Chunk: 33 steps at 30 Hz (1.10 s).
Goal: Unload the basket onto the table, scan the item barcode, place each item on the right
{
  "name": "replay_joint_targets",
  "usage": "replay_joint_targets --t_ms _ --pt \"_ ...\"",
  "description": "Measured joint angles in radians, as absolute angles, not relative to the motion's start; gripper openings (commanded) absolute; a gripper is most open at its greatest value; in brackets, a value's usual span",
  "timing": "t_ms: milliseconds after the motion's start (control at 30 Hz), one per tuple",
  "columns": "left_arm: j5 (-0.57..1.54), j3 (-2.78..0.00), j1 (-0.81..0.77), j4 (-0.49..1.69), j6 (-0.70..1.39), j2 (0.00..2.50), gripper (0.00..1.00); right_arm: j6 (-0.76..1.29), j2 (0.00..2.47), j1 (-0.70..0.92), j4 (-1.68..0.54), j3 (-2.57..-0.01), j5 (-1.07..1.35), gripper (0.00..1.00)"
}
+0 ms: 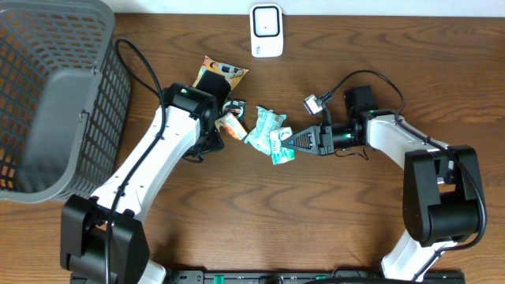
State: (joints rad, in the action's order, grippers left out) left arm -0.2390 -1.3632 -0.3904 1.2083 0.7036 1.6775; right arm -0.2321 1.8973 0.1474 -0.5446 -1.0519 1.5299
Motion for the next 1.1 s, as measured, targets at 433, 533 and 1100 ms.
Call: replay_joint_targets --t_ms 433,533,1100 --pt "-0.239 -1.363 -0.390 1.208 0.704 1.678 0.98 -0.233 1.897 0.162 -0.545 -1.052 1.530 0.01" --pt "-0.239 -1.363 -0.390 1.208 0.704 1.678 0.98 -0.233 1.897 0.162 -0.545 -1.052 1.530 0.01" --pt "-0.239 -1.363 -0.390 1.208 0.704 1.678 0.98 -0.236 1.897 0.162 -0.545 -1.052 1.530 0.01"
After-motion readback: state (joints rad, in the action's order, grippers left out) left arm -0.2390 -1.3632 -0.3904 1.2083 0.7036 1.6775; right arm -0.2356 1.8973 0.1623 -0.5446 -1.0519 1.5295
